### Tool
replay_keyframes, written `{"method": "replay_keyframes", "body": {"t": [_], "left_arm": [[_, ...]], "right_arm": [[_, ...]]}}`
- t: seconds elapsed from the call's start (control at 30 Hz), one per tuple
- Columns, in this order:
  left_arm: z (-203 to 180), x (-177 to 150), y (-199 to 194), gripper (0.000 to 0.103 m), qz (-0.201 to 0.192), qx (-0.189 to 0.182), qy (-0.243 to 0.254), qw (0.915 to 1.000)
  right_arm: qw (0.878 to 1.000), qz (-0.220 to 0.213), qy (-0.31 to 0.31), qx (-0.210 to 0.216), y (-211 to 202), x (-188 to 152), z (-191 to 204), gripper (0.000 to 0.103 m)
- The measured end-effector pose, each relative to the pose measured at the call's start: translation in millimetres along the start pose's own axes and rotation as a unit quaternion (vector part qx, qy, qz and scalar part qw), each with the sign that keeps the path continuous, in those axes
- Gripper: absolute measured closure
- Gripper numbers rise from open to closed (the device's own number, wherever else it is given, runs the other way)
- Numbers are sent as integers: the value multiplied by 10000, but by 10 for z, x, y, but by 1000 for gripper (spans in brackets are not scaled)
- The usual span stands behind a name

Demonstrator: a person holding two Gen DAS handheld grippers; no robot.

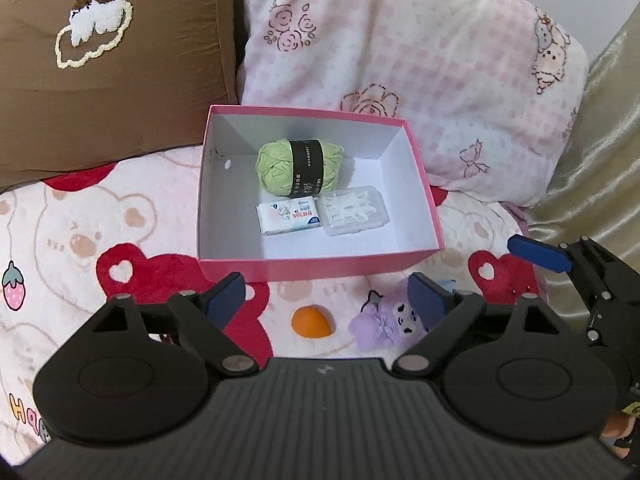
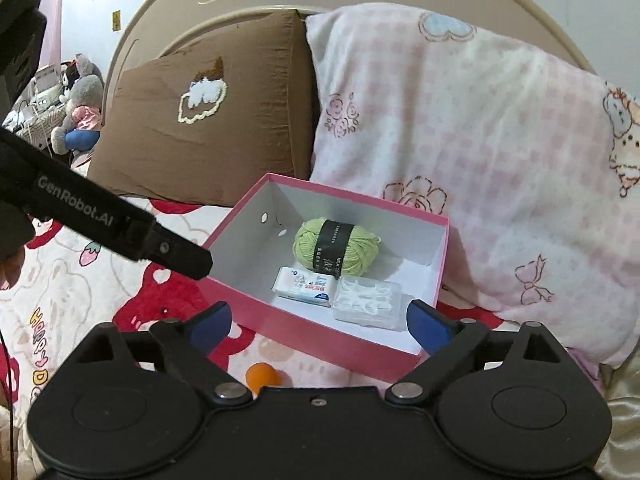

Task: Organize objects
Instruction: 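Raise the left tool out of the pink box, then move the open left gripper down toward the orange makeup sponge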

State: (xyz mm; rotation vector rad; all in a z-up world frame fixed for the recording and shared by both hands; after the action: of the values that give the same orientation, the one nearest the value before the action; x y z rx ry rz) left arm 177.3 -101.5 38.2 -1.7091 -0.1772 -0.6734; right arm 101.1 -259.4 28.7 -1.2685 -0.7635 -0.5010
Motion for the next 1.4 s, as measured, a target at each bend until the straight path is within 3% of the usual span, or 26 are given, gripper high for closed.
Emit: {"method": "replay_keyframes", "body": {"t": [0.33, 0.53, 0.87, 1.13, 1.33, 1.4], "left_arm": [[51, -320, -142, 10, 46, 54, 88, 9999], [105, -523, -169, 9, 141, 276, 195, 9993], [89, -887, -111, 9, 547, 96, 372, 9978], [153, -965, 36, 9, 297, 349, 403, 9981], [401, -961, 254, 9, 279, 190, -435, 9985], [471, -963, 332, 10, 254, 207, -533, 9980]], "right_arm": [[9986, 171, -382, 313, -170, -99, 319, 6], [9963, 229, -670, 479, -263, -200, 501, 6], [9919, 400, -973, 711, -240, -456, 683, 6], [9873, 381, -1142, 1034, -155, -681, 733, 6], [9879, 333, -770, 1305, -8, -852, 688, 7], [9916, 234, -660, 1090, 56, -875, 639, 7]]}}
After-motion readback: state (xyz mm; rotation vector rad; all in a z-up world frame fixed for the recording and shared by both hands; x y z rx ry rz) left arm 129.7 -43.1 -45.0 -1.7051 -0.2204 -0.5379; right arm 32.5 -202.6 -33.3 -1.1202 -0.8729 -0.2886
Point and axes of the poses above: each gripper's, at about its wrist camera, not at the fingertips, and y roughly the way its jaws point, z to its left, x to its top, the point moved 9 cm from there along y, roughly the way its jaws point, and after that the axes turned 12 degrees about x, right-handed, at the moved point
